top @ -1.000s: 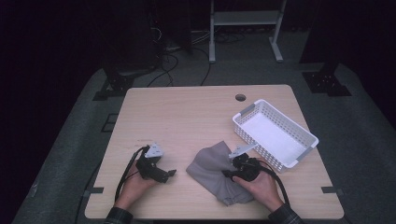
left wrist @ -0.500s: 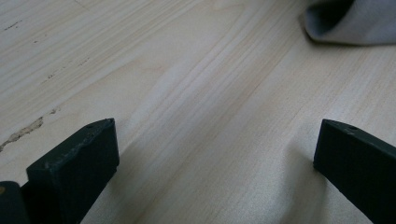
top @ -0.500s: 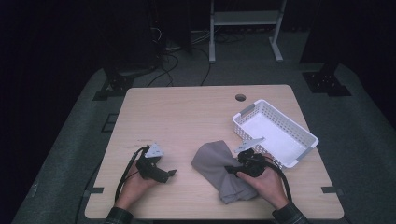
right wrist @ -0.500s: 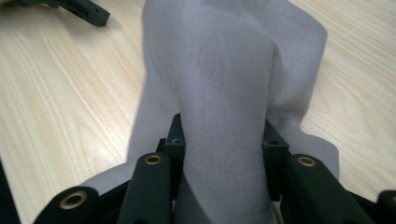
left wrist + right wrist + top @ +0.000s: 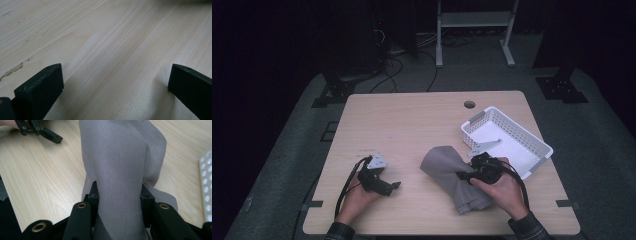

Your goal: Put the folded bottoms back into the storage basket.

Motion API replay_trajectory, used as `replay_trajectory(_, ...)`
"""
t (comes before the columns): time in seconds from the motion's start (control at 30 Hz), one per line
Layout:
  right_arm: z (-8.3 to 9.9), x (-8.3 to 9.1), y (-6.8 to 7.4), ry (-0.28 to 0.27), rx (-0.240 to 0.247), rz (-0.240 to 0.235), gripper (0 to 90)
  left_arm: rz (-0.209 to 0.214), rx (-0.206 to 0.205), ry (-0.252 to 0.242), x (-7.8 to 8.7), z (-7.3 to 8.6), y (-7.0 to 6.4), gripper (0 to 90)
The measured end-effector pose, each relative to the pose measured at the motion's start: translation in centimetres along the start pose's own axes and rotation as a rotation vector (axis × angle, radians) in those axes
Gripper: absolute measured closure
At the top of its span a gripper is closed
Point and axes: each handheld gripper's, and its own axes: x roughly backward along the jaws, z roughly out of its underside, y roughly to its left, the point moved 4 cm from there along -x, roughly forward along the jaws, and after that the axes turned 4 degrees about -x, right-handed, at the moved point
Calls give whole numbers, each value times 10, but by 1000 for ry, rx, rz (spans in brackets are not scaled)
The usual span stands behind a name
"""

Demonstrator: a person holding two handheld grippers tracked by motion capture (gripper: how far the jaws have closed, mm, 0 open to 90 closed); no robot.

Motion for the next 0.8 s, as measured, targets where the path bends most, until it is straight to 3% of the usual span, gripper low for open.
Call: replay_trajectory(0.8,-25,48,-17,-41,11,37,634,1,-1,1,0,0,0,0)
